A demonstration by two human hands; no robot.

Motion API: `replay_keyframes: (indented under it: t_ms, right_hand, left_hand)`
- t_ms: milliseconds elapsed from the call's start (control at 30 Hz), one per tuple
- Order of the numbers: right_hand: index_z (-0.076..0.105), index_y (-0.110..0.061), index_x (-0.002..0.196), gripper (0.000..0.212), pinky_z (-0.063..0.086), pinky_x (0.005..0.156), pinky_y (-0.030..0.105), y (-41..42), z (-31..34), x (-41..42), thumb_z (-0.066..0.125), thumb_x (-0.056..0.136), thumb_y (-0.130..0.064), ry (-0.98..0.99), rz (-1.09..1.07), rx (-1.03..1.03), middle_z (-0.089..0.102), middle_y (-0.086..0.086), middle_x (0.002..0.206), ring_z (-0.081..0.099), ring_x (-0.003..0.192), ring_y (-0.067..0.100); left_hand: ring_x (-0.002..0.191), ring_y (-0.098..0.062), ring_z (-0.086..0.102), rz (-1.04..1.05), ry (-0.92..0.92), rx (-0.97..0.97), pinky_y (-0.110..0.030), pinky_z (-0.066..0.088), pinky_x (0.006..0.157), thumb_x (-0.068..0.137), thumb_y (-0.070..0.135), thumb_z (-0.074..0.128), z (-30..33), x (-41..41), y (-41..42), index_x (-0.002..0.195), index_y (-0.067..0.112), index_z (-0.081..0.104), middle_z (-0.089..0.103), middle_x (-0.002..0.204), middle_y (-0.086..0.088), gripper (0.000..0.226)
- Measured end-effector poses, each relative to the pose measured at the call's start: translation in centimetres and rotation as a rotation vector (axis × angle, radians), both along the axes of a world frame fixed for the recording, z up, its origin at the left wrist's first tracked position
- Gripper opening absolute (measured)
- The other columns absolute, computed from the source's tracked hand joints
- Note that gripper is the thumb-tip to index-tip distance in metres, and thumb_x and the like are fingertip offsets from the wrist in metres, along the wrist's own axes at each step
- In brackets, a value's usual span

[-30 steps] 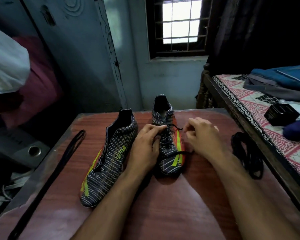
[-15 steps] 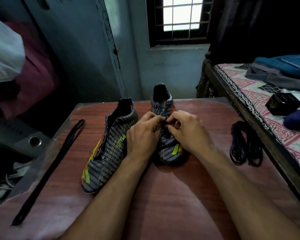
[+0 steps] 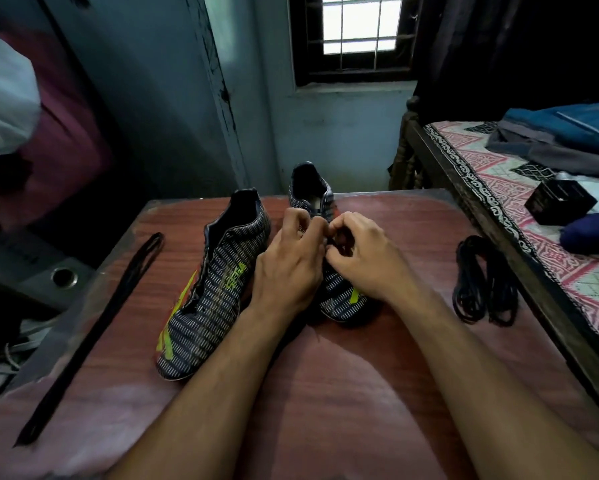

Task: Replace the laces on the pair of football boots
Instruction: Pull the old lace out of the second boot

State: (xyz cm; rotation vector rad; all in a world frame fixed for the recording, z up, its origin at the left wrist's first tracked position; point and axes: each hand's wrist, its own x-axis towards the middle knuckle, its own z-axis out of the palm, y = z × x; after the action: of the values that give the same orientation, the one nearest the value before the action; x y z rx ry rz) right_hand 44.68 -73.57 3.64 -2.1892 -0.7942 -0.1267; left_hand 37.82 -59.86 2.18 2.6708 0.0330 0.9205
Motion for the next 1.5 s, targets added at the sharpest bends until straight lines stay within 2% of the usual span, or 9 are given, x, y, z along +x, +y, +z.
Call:
replay_keyframes:
  t_ms: [133, 333, 433, 633, 867, 1100, 1233, 1400, 1500]
  right_hand:
    - [0.062, -0.024, 0.098, 0.013, 0.048, 0.08, 0.036, 0.1, 0.1, -0.2, 0.068, 0.087, -0.025, -0.049, -0.001, 0.037, 0.059, -0.005, 0.096, 0.055, 0.094, 0.016]
    - [0.065, -0.022, 0.096, 0.006, 0.052, 0.079, 0.044, 0.4, -0.9, 0.2, 0.067, 0.095, -0.028, -0.152, -0.03, 0.127, 0.059, -0.008, 0.095, 0.057, 0.087, 0.012]
    - [0.06, -0.023, 0.098, 0.005, 0.053, 0.08, 0.044, 0.6, -1.1, 0.1, 0.06, 0.098, -0.028, -0.139, 0.01, 0.192, 0.056, -0.01, 0.098, 0.056, 0.085, 0.011]
    - [0.062, -0.024, 0.094, 0.006, 0.047, 0.077, 0.025, 0.3, -0.4, 0.2, 0.062, 0.1, -0.022, 0.177, 0.1, 0.295, 0.064, -0.01, 0.093, 0.06, 0.086, 0.006]
    - [0.069, -0.029, 0.1, 0.024, 0.044, 0.079, 0.007, 0.8, -0.9, 0.4, 0.078, 0.085, -0.013, 0.071, 0.068, 0.253, 0.067, -0.009, 0.103, 0.063, 0.095, 0.002]
    - [0.069, -0.03, 0.095, 0.018, 0.042, 0.074, 0.008, 1.1, -0.9, 0.6, 0.075, 0.089, -0.015, -0.029, 0.023, 0.252, 0.064, -0.006, 0.094, 0.06, 0.09, 0.003]
    - [0.069, -0.02, 0.096, 0.007, 0.043, 0.076, 0.01, 1.1, -0.8, 0.5, 0.071, 0.093, -0.014, -0.048, 0.048, 0.326, 0.066, -0.006, 0.097, 0.062, 0.093, 0.006]
    - [0.068, -0.021, 0.096, 0.01, 0.052, 0.075, 0.023, 1.1, -0.8, 0.5, 0.069, 0.094, -0.012, -0.063, 0.029, 0.382, 0.067, -0.009, 0.095, 0.065, 0.092, 0.009]
    - [0.068, -0.022, 0.098, 0.01, 0.051, 0.078, 0.022, 1.0, -0.7, 0.4, 0.07, 0.094, -0.013, -0.094, 0.059, 0.352, 0.066, -0.008, 0.098, 0.064, 0.095, 0.009]
  left_hand:
    - [0.079, -0.014, 0.046, -0.089, 0.012, -0.06, -0.035, 0.04, 0.054, 0.107, 0.034, 0.045, 0.1, -0.3, 0.2, 0.115, 0.028, 0.048, 0.034, 0.119, 0.006, 0.01]
    - [0.092, -0.029, 0.066, -0.067, -0.031, -0.145, -0.047, 0.056, 0.064, 0.101, 0.017, 0.049, 0.0, 0.0, 0.2, 0.129, 0.029, 0.048, 0.05, 0.121, 0.002, 0.03]
    - [0.091, -0.023, 0.066, 0.008, -0.039, -0.119, -0.038, 0.054, 0.066, 0.1, 0.023, 0.058, -0.3, 0.2, 0.4, 0.125, 0.024, 0.06, 0.056, 0.12, 0.002, 0.025]
    - [0.088, -0.02, 0.066, 0.061, -0.042, -0.134, -0.032, 0.049, 0.062, 0.1, 0.03, 0.061, -0.4, 0.4, 0.7, 0.114, 0.026, 0.065, 0.056, 0.117, 0.005, 0.015]
    - [0.086, -0.017, 0.063, 0.069, -0.124, -0.256, -0.035, 0.047, 0.066, 0.104, 0.032, 0.05, 0.4, -0.2, 0.2, 0.108, 0.024, 0.055, 0.054, 0.111, 0.009, 0.011]
    - [0.081, -0.009, 0.061, 0.075, -0.152, -0.22, -0.021, 0.041, 0.059, 0.095, 0.027, 0.063, 0.2, -0.1, 0.2, 0.11, 0.024, 0.06, 0.056, 0.11, 0.01, 0.016]
    - [0.085, -0.008, 0.062, 0.095, -0.109, -0.23, -0.024, 0.045, 0.061, 0.093, 0.029, 0.07, -0.2, 0.3, 0.4, 0.113, 0.025, 0.067, 0.058, 0.111, 0.01, 0.02]
    - [0.084, -0.004, 0.056, 0.102, -0.048, -0.247, -0.027, 0.049, 0.066, 0.097, 0.032, 0.068, -0.8, 0.6, 0.9, 0.105, 0.024, 0.071, 0.056, 0.106, 0.014, 0.013]
    - [0.082, -0.008, 0.059, 0.116, -0.074, -0.237, -0.028, 0.044, 0.062, 0.101, 0.033, 0.06, -0.5, 0.5, 0.5, 0.104, 0.022, 0.066, 0.057, 0.107, 0.012, 0.013]
